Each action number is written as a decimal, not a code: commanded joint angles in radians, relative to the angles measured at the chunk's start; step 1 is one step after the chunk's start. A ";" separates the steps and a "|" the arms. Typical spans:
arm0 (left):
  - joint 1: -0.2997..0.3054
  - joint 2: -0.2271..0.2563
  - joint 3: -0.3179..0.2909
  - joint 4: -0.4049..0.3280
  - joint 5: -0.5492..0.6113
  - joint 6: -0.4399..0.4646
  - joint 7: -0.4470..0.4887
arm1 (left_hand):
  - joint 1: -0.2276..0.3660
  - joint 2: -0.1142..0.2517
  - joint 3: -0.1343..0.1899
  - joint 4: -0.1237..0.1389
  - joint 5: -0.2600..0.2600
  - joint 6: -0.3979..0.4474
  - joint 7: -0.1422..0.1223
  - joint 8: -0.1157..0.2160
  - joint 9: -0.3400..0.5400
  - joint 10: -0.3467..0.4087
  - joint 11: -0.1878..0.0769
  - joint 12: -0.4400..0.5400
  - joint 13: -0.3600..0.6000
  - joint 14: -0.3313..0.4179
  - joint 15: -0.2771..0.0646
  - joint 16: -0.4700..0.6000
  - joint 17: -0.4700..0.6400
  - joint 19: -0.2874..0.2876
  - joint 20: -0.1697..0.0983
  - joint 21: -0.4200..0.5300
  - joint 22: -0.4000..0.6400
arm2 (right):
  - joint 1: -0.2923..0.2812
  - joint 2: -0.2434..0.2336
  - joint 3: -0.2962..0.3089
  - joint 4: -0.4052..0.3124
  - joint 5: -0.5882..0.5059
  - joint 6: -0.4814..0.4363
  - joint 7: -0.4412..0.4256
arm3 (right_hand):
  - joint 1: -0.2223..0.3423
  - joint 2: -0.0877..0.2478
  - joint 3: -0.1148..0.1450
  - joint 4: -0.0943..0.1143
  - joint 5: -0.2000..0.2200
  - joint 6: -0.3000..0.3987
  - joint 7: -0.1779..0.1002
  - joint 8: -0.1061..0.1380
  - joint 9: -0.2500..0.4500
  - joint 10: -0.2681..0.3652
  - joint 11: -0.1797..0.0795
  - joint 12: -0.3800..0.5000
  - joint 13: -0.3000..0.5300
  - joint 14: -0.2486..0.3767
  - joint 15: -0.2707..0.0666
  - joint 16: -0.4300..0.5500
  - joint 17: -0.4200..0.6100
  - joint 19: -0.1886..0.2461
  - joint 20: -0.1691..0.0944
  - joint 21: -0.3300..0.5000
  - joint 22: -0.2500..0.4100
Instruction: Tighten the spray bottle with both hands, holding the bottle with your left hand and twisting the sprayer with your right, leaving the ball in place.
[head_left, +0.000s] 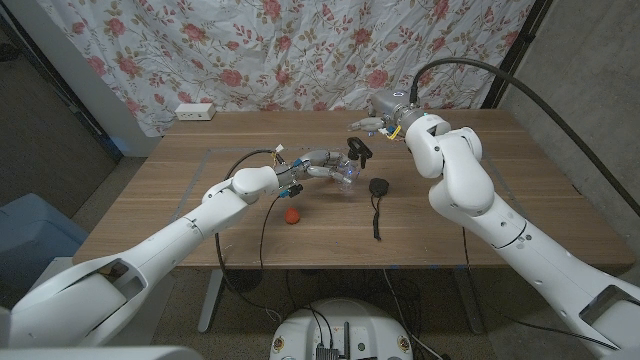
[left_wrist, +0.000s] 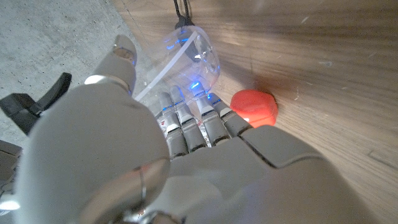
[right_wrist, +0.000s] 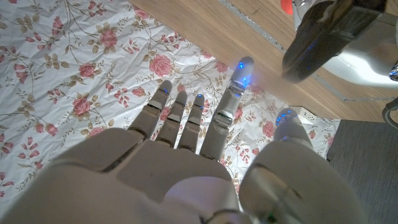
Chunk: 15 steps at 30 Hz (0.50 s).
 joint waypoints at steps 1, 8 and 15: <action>-0.014 0.001 0.001 0.017 -0.007 -0.011 -0.028 | -0.109 0.141 0.017 0.008 0.003 0.009 -0.002 0.261 0.001 0.040 -0.032 0.008 0.001 0.005 -0.125 0.006 0.006 0.004 -0.053 -0.003 0.003 | -0.013 -0.074 0.067 -0.042 0.116 0.048 0.007 | -0.001 0.015 0.003 -0.015 0.003 -0.046 -0.003 -0.022 0.005 -0.031 0.005 -0.007 0.006 -0.019 0.011 -0.012 0.003 -0.021 0.013 -0.003 0.004; -0.023 0.000 0.002 0.029 -0.014 -0.017 -0.049 | -0.103 0.137 0.015 0.006 0.002 0.012 -0.001 0.263 0.001 0.043 -0.030 0.008 0.002 0.006 -0.126 0.008 0.008 0.004 -0.054 -0.003 0.003 | -0.039 -0.128 0.115 -0.067 0.219 0.077 -0.046 | 0.055 0.015 0.024 -0.055 0.006 -0.168 -0.015 -0.071 0.012 -0.108 0.018 -0.014 0.008 -0.061 0.028 -0.035 0.002 -0.042 0.020 0.000 0.003; -0.030 -0.002 0.004 0.040 -0.017 -0.021 -0.062 | -0.101 0.137 0.013 0.007 0.002 0.012 0.000 0.264 0.000 0.045 -0.032 0.007 0.003 0.007 -0.126 0.010 0.010 0.003 -0.054 -0.003 0.003 | -0.034 -0.182 0.137 -0.078 0.309 0.099 -0.051 | 0.136 0.003 0.046 -0.073 0.007 -0.285 -0.060 -0.112 0.018 -0.195 0.018 -0.019 0.008 -0.108 0.046 -0.058 0.000 -0.068 0.026 -0.001 0.003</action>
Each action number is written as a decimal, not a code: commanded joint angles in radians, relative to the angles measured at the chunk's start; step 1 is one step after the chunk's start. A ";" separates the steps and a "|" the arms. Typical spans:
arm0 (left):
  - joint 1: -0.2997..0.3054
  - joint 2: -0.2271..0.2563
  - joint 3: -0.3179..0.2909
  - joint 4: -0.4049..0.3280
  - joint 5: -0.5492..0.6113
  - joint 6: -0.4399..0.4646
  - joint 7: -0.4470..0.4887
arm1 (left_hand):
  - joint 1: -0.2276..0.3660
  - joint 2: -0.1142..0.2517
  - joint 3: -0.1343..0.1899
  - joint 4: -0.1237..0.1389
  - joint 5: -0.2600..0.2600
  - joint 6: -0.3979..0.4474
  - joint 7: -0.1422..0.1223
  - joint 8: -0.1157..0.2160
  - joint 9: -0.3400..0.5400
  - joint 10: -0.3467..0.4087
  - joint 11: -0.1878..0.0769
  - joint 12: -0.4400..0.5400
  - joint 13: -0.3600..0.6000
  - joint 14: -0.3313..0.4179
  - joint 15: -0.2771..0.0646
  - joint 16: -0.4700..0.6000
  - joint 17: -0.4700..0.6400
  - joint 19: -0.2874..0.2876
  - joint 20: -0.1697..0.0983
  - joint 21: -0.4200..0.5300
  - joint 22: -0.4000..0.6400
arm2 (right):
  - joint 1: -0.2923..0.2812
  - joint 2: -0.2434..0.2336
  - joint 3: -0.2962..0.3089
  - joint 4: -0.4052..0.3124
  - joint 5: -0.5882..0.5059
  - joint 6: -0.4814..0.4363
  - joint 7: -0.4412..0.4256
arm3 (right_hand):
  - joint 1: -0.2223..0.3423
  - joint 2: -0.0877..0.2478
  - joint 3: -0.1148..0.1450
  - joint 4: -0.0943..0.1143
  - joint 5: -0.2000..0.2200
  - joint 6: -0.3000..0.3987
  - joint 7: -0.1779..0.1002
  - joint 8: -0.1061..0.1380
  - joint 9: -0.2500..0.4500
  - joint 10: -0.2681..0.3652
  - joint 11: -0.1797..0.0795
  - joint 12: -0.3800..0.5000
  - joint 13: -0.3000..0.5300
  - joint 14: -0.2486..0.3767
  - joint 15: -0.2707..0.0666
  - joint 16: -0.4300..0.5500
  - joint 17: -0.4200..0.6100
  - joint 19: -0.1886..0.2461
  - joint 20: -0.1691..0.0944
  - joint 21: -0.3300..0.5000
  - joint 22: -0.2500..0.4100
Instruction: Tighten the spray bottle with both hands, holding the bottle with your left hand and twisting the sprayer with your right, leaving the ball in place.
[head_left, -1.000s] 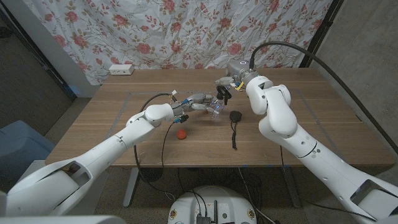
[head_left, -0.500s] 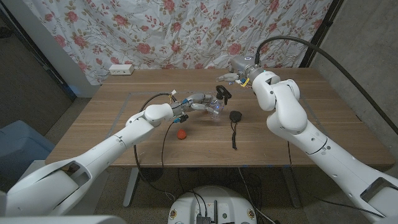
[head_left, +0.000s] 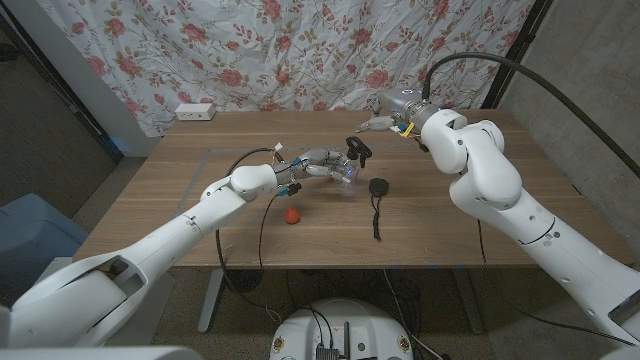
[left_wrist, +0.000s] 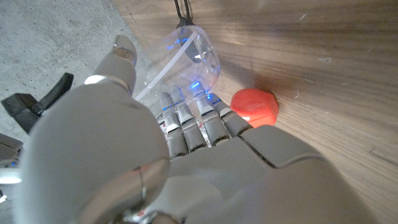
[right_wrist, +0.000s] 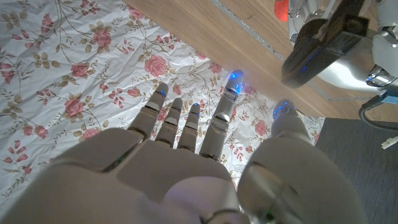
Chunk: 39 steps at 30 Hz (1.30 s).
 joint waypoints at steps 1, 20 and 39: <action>-0.012 -0.003 0.004 0.018 -0.005 -0.010 -0.024 | -0.101 0.137 0.013 0.007 0.004 0.012 -0.002 0.264 0.006 0.046 -0.031 0.005 0.004 0.006 -0.126 0.005 0.006 0.003 -0.053 -0.003 0.003 | -0.002 -0.093 0.055 -0.027 0.162 0.045 -0.019 | 0.050 -0.007 0.012 -0.009 0.008 -0.058 -0.032 -0.018 0.008 -0.044 -0.001 -0.003 0.004 -0.025 0.005 -0.012 0.001 -0.013 0.000 0.004 0.003; -0.024 -0.007 0.008 0.032 -0.006 -0.010 -0.040 | -0.100 0.135 0.011 0.010 0.004 0.017 -0.001 0.268 0.005 0.051 -0.033 0.004 0.006 0.010 -0.127 0.006 0.007 0.004 -0.056 -0.003 0.003 | 0.035 -0.248 0.096 0.014 0.401 0.192 -0.099 | 0.207 -0.020 0.054 -0.009 0.022 -0.279 -0.076 -0.080 0.036 -0.235 -0.017 -0.004 0.005 -0.148 0.044 -0.054 0.004 -0.086 0.002 0.002 0.003; -0.036 -0.019 0.018 0.052 -0.006 -0.009 -0.055 | -0.102 0.136 0.013 0.012 0.004 0.019 -0.003 0.271 0.005 0.054 -0.033 0.003 0.008 0.013 -0.126 0.003 0.006 0.005 -0.056 -0.003 0.003 | 0.066 -0.324 0.112 0.091 0.571 0.362 -0.168 | 0.333 -0.037 0.101 -0.011 0.041 -0.401 -0.077 -0.138 0.022 -0.324 -0.024 0.002 0.003 -0.226 0.082 -0.071 0.002 -0.123 0.000 0.003 0.002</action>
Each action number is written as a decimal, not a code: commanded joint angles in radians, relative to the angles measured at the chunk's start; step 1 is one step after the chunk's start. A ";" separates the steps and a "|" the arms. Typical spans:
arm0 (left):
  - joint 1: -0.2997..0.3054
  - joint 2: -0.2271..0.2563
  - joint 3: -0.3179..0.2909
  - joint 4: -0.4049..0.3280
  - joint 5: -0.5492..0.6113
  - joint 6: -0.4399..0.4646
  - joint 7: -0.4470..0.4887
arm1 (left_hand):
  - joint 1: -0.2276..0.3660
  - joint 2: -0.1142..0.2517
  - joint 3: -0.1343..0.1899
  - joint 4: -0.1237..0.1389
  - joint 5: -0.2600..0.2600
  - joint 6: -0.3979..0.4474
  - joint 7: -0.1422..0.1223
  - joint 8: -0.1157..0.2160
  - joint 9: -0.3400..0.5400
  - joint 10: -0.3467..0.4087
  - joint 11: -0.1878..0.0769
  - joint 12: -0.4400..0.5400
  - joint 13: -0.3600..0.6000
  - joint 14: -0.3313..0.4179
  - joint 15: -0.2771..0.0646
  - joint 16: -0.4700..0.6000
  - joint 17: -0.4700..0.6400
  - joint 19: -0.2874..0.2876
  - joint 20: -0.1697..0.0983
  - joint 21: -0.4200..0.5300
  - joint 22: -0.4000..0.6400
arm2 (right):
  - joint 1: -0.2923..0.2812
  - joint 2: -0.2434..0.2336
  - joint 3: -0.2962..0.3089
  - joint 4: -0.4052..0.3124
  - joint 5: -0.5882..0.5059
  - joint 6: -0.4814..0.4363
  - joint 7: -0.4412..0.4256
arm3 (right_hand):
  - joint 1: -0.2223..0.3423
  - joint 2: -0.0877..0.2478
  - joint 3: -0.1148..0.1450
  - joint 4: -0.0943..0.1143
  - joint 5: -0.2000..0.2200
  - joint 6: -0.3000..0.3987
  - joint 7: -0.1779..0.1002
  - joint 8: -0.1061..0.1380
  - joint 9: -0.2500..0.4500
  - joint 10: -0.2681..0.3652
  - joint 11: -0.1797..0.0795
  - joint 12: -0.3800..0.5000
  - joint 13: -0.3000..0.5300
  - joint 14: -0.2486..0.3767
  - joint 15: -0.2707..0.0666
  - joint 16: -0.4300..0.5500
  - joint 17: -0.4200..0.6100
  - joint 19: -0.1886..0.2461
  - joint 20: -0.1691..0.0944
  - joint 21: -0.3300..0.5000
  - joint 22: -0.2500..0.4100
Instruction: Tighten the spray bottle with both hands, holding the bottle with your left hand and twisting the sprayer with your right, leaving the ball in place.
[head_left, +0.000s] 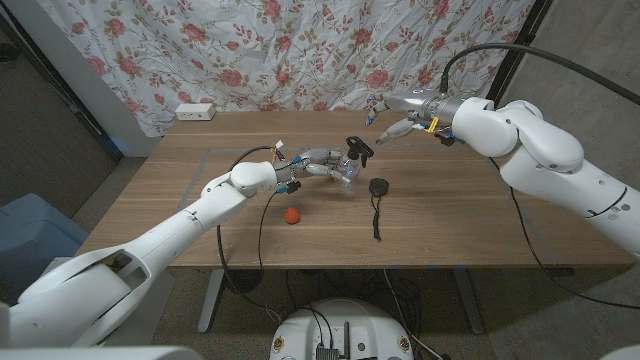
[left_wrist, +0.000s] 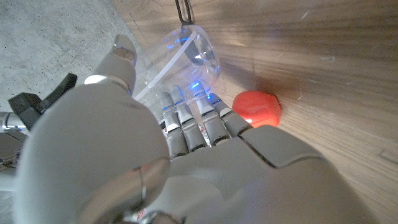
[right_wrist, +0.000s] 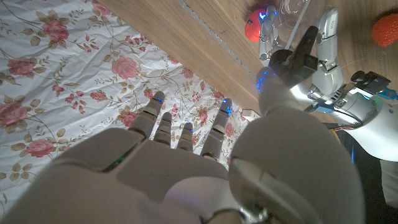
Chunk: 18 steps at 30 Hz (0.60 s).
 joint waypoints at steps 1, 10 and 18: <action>-0.005 -0.005 0.006 0.011 0.000 0.004 -0.009 | -0.102 0.136 0.013 0.012 0.008 0.014 -0.005 0.272 0.004 0.051 -0.038 0.007 0.003 0.014 -0.125 0.004 0.002 0.005 -0.056 -0.003 0.003 | 0.016 -0.049 0.011 0.052 0.107 0.120 -0.054 | 0.033 -0.001 0.015 0.001 0.006 -0.016 0.000 -0.009 -0.001 -0.013 -0.005 0.006 0.003 -0.017 0.003 -0.003 0.002 -0.009 -0.002 0.002 0.002; -0.005 -0.005 0.007 0.013 0.000 0.007 -0.009 | -0.103 0.137 0.013 0.013 0.008 0.013 -0.005 0.272 0.004 0.051 -0.039 0.006 0.004 0.012 -0.126 0.003 0.002 0.005 -0.056 -0.003 0.003 | 0.033 -0.052 -0.004 0.089 0.127 0.188 -0.075 | 0.059 -0.008 0.021 0.001 0.009 -0.024 0.000 -0.017 -0.005 -0.028 -0.007 0.006 0.002 -0.039 0.008 -0.007 0.000 -0.021 -0.008 0.001 0.002; -0.006 -0.005 0.008 0.012 0.001 0.011 -0.007 | -0.103 0.136 0.013 0.013 0.008 0.014 -0.008 0.273 0.004 0.051 -0.039 0.005 0.005 0.014 -0.126 0.002 0.002 0.005 -0.055 -0.003 0.003 | 0.038 -0.045 -0.009 0.124 0.152 0.241 -0.097 | 0.074 -0.021 0.022 0.002 0.015 -0.026 0.000 -0.021 -0.008 -0.042 -0.020 0.006 0.001 -0.048 0.005 -0.006 -0.003 -0.025 -0.013 0.002 0.002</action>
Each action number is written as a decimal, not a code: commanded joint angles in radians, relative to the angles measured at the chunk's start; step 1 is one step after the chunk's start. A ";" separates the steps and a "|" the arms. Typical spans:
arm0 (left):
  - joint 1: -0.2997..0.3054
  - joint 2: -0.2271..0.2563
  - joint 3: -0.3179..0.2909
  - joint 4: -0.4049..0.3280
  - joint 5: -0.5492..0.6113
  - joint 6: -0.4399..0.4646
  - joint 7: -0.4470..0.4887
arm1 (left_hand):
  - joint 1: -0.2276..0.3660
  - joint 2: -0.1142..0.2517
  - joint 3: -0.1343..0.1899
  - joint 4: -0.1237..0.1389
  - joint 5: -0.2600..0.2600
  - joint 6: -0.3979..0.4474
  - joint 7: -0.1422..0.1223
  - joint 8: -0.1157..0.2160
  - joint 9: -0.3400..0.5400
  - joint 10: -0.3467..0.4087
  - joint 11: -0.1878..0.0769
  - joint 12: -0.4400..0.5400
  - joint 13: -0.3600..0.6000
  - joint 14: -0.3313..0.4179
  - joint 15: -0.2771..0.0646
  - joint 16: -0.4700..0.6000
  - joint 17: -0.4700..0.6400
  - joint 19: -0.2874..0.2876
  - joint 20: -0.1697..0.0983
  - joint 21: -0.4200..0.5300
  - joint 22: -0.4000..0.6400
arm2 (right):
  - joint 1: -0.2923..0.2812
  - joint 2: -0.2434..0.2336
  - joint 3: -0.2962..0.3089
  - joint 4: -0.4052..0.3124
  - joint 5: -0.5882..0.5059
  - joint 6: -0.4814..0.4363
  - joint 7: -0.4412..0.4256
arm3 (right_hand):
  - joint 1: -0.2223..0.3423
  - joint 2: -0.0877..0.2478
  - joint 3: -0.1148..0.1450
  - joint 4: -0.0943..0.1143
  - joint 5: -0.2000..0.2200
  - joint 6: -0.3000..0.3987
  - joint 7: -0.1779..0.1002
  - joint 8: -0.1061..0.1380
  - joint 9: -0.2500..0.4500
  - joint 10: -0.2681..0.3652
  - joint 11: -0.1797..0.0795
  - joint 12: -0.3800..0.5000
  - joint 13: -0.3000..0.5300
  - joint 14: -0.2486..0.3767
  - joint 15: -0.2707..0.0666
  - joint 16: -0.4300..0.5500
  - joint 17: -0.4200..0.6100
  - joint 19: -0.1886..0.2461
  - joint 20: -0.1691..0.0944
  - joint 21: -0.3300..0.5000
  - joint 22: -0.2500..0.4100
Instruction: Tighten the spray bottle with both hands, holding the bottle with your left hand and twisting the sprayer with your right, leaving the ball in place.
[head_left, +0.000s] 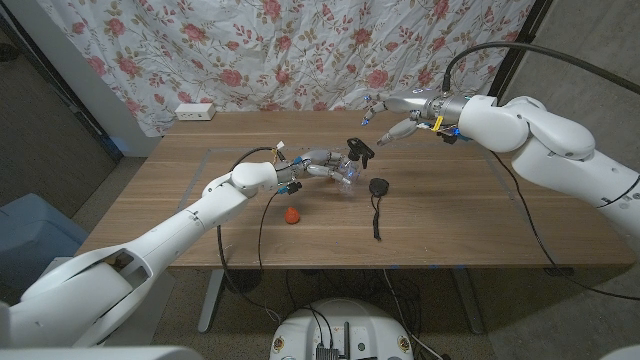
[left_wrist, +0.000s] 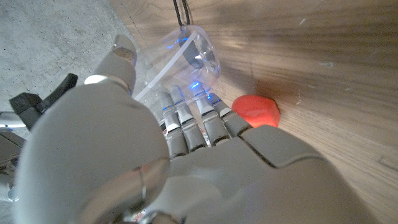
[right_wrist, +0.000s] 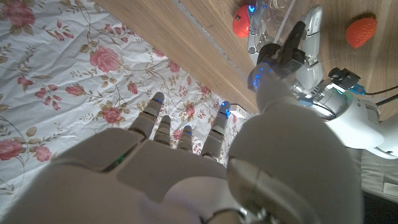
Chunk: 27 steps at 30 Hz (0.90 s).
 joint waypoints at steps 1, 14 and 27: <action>-0.003 -0.001 0.002 0.003 0.001 0.007 -0.001 | -0.104 0.137 0.013 0.013 0.005 0.013 -0.008 0.273 0.004 0.050 -0.040 0.004 0.006 0.014 -0.125 0.002 0.002 0.005 -0.055 -0.003 0.003 | 0.013 0.000 -0.013 0.050 0.042 0.086 -0.033 | 0.019 -0.004 0.006 0.002 0.008 -0.001 0.002 -0.004 0.002 -0.010 -0.002 0.006 0.001 -0.003 0.001 -0.002 0.002 -0.005 -0.004 0.002 0.002; -0.009 -0.006 0.005 0.012 0.004 0.003 -0.004 | -0.105 0.137 0.013 0.013 0.005 0.013 -0.006 0.274 0.004 0.051 -0.040 0.003 0.007 0.014 -0.126 0.001 0.002 0.005 -0.056 -0.003 0.003 | 0.019 0.024 -0.032 0.085 0.042 0.126 -0.055 | 0.039 -0.010 0.010 0.003 0.017 0.011 0.003 -0.003 0.001 -0.006 -0.018 0.012 -0.001 -0.008 -0.004 0.001 0.000 -0.009 -0.013 0.003 0.001; -0.017 -0.010 0.008 0.022 0.004 0.003 -0.013 | -0.104 0.139 0.014 0.012 0.005 0.013 -0.006 0.275 0.003 0.050 -0.038 0.001 0.008 0.014 -0.126 0.000 0.003 0.004 -0.055 -0.003 0.003 | 0.031 0.048 -0.052 0.112 0.048 0.146 -0.054 | 0.047 -0.014 0.012 0.006 0.022 0.024 0.002 0.000 0.000 -0.003 -0.026 0.014 -0.002 -0.006 -0.008 0.004 -0.001 -0.010 -0.018 0.004 0.001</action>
